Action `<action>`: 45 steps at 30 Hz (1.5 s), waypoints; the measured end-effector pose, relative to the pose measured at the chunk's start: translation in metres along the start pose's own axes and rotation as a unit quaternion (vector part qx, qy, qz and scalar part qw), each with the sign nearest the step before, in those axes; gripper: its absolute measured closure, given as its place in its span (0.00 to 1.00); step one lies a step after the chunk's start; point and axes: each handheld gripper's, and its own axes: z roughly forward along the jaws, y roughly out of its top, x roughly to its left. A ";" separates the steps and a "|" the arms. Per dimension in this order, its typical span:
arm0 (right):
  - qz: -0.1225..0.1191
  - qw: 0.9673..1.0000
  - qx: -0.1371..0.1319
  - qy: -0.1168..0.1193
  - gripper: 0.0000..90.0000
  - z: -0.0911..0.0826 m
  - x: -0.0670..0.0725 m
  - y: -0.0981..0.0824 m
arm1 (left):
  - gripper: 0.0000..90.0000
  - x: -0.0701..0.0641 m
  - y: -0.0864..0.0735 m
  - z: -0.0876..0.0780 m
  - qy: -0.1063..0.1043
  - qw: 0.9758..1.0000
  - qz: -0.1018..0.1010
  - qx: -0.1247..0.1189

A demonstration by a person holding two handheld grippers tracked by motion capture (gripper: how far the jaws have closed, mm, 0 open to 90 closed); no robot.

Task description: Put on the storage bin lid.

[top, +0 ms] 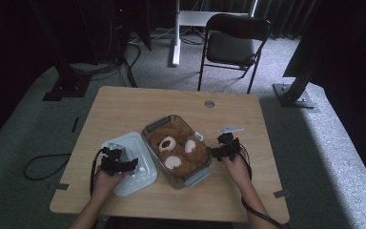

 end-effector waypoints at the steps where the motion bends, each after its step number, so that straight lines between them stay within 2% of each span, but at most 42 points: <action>1: 0.000 1.000 0.000 0.000 0.13 0.000 0.000 0.000 | 0.26 0.001 0.000 0.000 -0.006 1.000 -0.005 0.000; 3: -0.001 1.000 -0.001 0.001 0.13 0.000 0.001 0.000 | 0.40 0.002 -0.001 0.001 -0.015 1.000 -0.003 0.000; 5: 0.000 1.000 -0.004 0.004 0.13 0.000 0.002 -0.001 | 0.43 0.003 -0.002 0.000 -0.020 1.000 -0.005 -0.005; 8: -0.003 1.000 -0.003 0.004 0.14 0.001 0.004 -0.001 | 0.55 0.006 -0.004 -0.001 -0.033 0.999 -0.019 -0.016; 10: -0.002 1.000 -0.003 0.005 0.14 0.001 0.004 -0.001 | 0.61 0.007 -0.004 -0.002 -0.034 0.999 -0.024 -0.019; 11: -0.001 1.000 -0.003 0.006 0.14 0.001 0.004 -0.001 | 0.61 0.012 -0.005 -0.004 -0.039 0.998 -0.032 -0.029; 14: 0.001 1.000 -0.004 0.009 0.14 0.001 0.004 -0.003 | 0.72 0.018 -0.004 -0.011 -0.042 0.996 -0.051 -0.052; 16: 0.002 1.000 -0.005 0.012 0.15 0.001 0.004 -0.004 | 0.75 0.020 -0.004 -0.014 -0.043 0.996 -0.054 -0.058; 17: 0.005 1.000 -0.007 0.015 0.15 0.001 0.004 -0.005 | 0.75 0.023 -0.002 -0.022 -0.038 0.996 -0.052 -0.067; 18: 0.015 0.999 -0.010 0.029 0.15 0.001 0.002 -0.008 | 0.76 0.025 -0.001 -0.025 -0.037 0.995 -0.055 -0.073; 21: 0.027 0.998 -0.010 0.058 0.15 0.001 0.002 -0.012 | 0.76 0.029 -0.001 -0.037 -0.054 0.993 -0.062 -0.084; 22: 0.027 0.998 -0.010 0.058 0.15 0.001 0.002 -0.012 | 0.76 0.029 -0.001 -0.037 -0.054 0.993 -0.062 -0.084; 23: 0.028 0.997 -0.012 0.069 0.15 0.002 0.002 -0.013 | 0.76 0.030 0.000 -0.046 -0.062 0.992 -0.061 -0.092; 24: 0.030 0.995 -0.011 0.093 0.15 0.002 0.004 -0.016 | 0.76 0.031 0.001 -0.050 -0.063 0.991 -0.061 -0.097; 27: 0.027 0.991 -0.007 0.132 0.15 0.004 0.010 -0.020 | 0.76 0.033 0.004 -0.070 -0.065 0.989 -0.057 -0.117; 28: 0.027 0.991 -0.007 0.132 0.15 0.004 0.010 -0.020 | 0.76 0.033 0.004 -0.070 -0.065 0.989 -0.057 -0.117; 29: 0.022 0.990 -0.009 0.141 0.15 0.004 0.014 -0.022 | 0.76 0.036 0.007 -0.084 -0.070 0.987 -0.059 -0.133; 30: 0.007 0.989 -0.010 0.146 0.15 0.002 0.024 -0.024 | 0.76 0.037 0.008 -0.090 -0.077 0.985 -0.062 -0.139; 32: -0.001 0.989 -0.010 0.147 0.15 -0.001 0.034 -0.024 | 0.76 0.038 0.011 -0.103 -0.092 0.982 -0.067 -0.151; 38: -0.020 0.986 -0.021 0.167 0.15 -0.004 0.060 -0.026 | 0.76 0.031 0.019 -0.137 -0.099 0.976 -0.044 -0.189; 39: -0.023 0.985 -0.022 0.169 0.15 -0.003 0.063 -0.027 | 0.76 0.030 0.020 -0.142 -0.101 0.974 -0.042 -0.196; 41: -0.029 0.984 -0.025 0.173 0.15 -0.002 0.071 -0.026 | 0.76 0.030 0.023 -0.152 -0.129 0.968 -0.045 -0.212; 42: -0.032 0.984 -0.026 0.172 0.15 -0.001 0.075 -0.025 | 0.76 0.029 0.024 -0.156 -0.140 0.965 -0.047 -0.216; 43: -0.034 0.984 -0.029 0.172 0.15 -0.001 0.078 -0.024 | 0.76 0.026 0.025 -0.158 -0.144 0.964 -0.046 -0.220; 45: -0.030 0.983 -0.040 0.175 0.15 0.001 0.084 -0.022 | 0.76 0.019 0.027 -0.161 -0.152 0.963 -0.036 -0.221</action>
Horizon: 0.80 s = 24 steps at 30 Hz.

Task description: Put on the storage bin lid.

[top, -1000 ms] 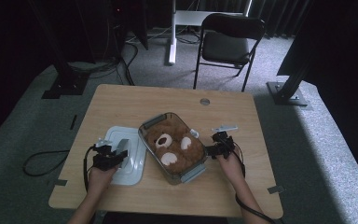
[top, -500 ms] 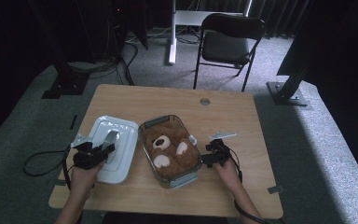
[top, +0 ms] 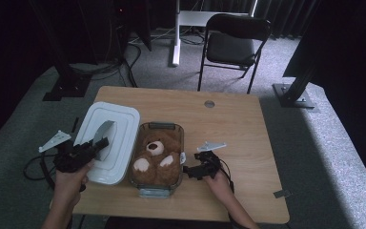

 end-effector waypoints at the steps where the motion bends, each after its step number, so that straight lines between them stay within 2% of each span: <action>1: 0.001 1.000 -0.004 0.002 0.15 0.002 0.002 0.001 | 0.76 -0.007 0.000 0.002 -0.010 1.000 0.007 0.005; 2: 0.001 1.000 -0.004 0.002 0.15 0.002 0.002 0.001 | 0.76 -0.007 0.000 0.002 -0.010 1.000 0.007 0.005; 3: 0.003 1.000 -0.010 0.003 0.15 0.004 0.005 0.002 | 0.76 -0.016 0.000 0.008 -0.025 0.999 0.015 0.014; 9: -0.002 1.000 -0.021 -0.005 0.15 0.022 0.024 0.013 | 0.76 -0.039 -0.006 0.031 -0.056 0.997 0.030 0.039; 12: -0.021 1.000 -0.017 -0.003 0.14 0.032 0.035 0.021 | 0.76 -0.047 -0.008 0.042 -0.066 0.996 0.031 0.046; 15: -0.038 0.999 -0.011 -0.024 0.14 0.034 0.041 0.025 | 0.76 -0.055 -0.008 0.053 -0.071 0.996 0.031 0.052; 18: -0.035 0.999 -0.013 -0.037 0.14 0.029 0.035 0.023 | 0.76 -0.059 -0.010 0.066 -0.072 0.995 0.023 0.066; 21: -0.008 0.999 -0.020 -0.049 0.14 0.020 0.020 0.018 | 0.76 -0.057 -0.013 0.077 -0.065 0.995 0.010 0.081; 24: 0.016 0.998 -0.030 -0.054 0.14 0.011 0.010 0.013 | 0.76 -0.050 -0.017 0.080 -0.038 0.995 0.002 0.088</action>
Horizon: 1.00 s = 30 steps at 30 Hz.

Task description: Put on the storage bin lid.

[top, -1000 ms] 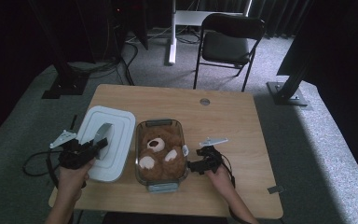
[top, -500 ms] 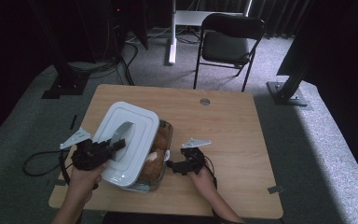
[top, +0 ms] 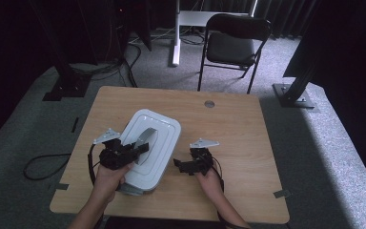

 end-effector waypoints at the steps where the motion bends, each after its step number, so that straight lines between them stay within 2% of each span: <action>1: 0.002 1.000 -0.001 -0.003 0.14 -0.002 -0.003 -0.001 | 0.76 0.003 -0.001 0.000 0.009 1.000 -0.003 -0.001; 3: 0.004 1.000 -0.001 -0.008 0.14 -0.004 -0.007 -0.002 | 0.76 0.008 -0.003 -0.003 0.017 1.000 -0.016 -0.006; 7: 0.012 1.000 -0.005 -0.009 0.14 -0.007 -0.012 -0.003 | 0.76 0.012 -0.003 -0.006 0.027 0.999 -0.020 -0.010; 8: 0.012 1.000 -0.005 -0.012 0.14 -0.007 -0.012 -0.003 | 0.76 0.015 -0.004 -0.006 0.032 0.999 -0.032 -0.013; 9: 0.013 1.000 -0.005 -0.011 0.14 -0.008 -0.013 -0.003 | 0.76 0.015 -0.004 -0.006 0.033 0.999 -0.034 -0.010; 15: 0.014 1.000 -0.002 -0.015 0.14 -0.007 -0.014 -0.004 | 0.75 0.010 -0.007 0.000 0.043 0.998 -0.035 0.002; 17: 0.014 1.000 -0.003 -0.015 0.14 -0.007 -0.015 -0.005 | 0.75 0.011 -0.010 0.001 0.045 0.998 -0.044 -0.001; 21: 0.015 1.000 -0.003 -0.013 0.14 -0.005 -0.015 -0.006 | 0.75 0.008 -0.011 0.004 0.052 0.998 -0.032 0.006; 22: 0.015 1.000 -0.002 -0.014 0.14 -0.005 -0.015 -0.006 | 0.75 0.008 -0.012 0.004 0.047 0.998 -0.037 0.007; 26: 0.017 1.000 -0.001 -0.012 0.14 -0.004 -0.015 -0.007 | 0.74 -0.001 -0.012 0.008 0.082 0.996 0.001 0.023; 28: 0.020 1.000 -0.001 -0.010 0.14 -0.003 -0.015 -0.007 | 0.74 -0.004 -0.011 0.011 0.093 0.995 0.014 0.037; 30: 0.021 1.000 -0.002 -0.008 0.14 -0.003 -0.015 -0.008 | 0.74 -0.004 -0.010 0.012 0.099 0.994 0.018 0.045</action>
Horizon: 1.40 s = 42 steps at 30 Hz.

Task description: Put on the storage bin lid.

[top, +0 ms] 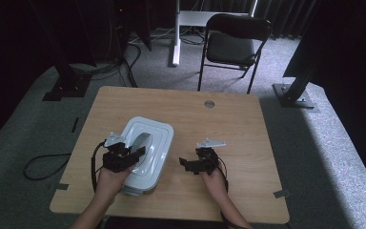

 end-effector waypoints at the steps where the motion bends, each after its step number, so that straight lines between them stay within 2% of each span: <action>1: -0.002 1.000 0.001 -0.001 0.14 0.000 0.001 0.000 | 0.74 -0.001 0.000 0.000 0.005 1.000 0.004 0.001; 3: -0.005 1.000 0.002 0.001 0.14 0.000 0.001 0.000 | 0.73 -0.005 0.000 0.001 0.024 1.000 0.017 0.000; 7: -0.005 1.000 0.004 0.002 0.14 0.000 0.001 0.000 | 0.73 -0.007 0.000 0.001 0.030 0.999 0.017 -0.002; 10: -0.005 1.000 0.005 0.004 0.14 -0.001 0.000 0.000 | 0.72 -0.004 0.000 -0.001 0.015 1.000 0.015 -0.008; 13: -0.006 1.000 0.004 0.003 0.14 -0.003 -0.001 0.000 | 0.64 -0.002 0.002 -0.004 0.003 1.000 0.011 -0.012; 16: -0.004 1.000 0.003 0.002 0.14 -0.005 -0.003 0.001 | 0.60 0.002 0.006 -0.009 -0.009 1.000 0.007 -0.023; 19: -0.001 1.000 0.000 0.002 0.14 -0.007 -0.004 0.002 | 0.55 0.004 0.008 -0.013 -0.009 1.000 0.004 -0.029; 20: -0.002 1.000 -0.002 0.001 0.14 -0.008 -0.005 0.002 | 0.55 0.005 0.009 -0.017 -0.021 0.999 0.002 -0.033; 21: -0.001 1.000 -0.006 0.000 0.14 -0.010 -0.005 0.003 | 0.49 0.005 0.009 -0.019 -0.023 0.999 0.001 -0.034; 23: -0.001 1.000 -0.008 -0.002 0.14 -0.012 -0.006 0.004 | 0.48 0.006 0.009 -0.023 -0.026 0.999 0.006 -0.039; 25: 0.000 1.000 -0.010 -0.002 0.14 -0.013 -0.007 0.004 | 0.43 0.008 0.009 -0.024 -0.027 0.999 0.008 -0.040; 28: -0.001 1.000 -0.011 -0.005 0.14 -0.016 -0.008 0.004 | 0.37 0.016 0.009 -0.028 -0.031 0.998 -0.003 -0.046; 30: -0.003 1.000 -0.011 -0.006 0.14 -0.017 -0.008 0.004 | 0.32 0.020 0.009 -0.033 -0.038 0.998 0.008 -0.051; 32: -0.005 1.000 -0.012 -0.008 0.14 -0.018 -0.010 0.003 | 0.30 0.021 0.009 -0.036 -0.037 0.998 0.019 -0.055; 34: -0.005 1.000 -0.014 -0.011 0.14 -0.019 -0.011 0.003 | 0.20 0.025 0.010 -0.039 -0.044 0.997 0.026 -0.054; 37: -0.006 1.000 -0.018 -0.013 0.14 -0.021 -0.014 0.002 | 0.20 0.033 0.010 -0.043 -0.030 0.997 0.036 -0.063; 39: -0.006 1.000 -0.017 -0.016 0.14 -0.021 -0.014 0.001 | 0.12 0.040 0.010 -0.044 -0.025 0.997 0.037 -0.060; 42: -0.005 1.000 -0.017 -0.015 0.14 -0.022 -0.016 0.001 | 0.08 0.050 0.009 -0.047 -0.013 0.997 0.038 -0.060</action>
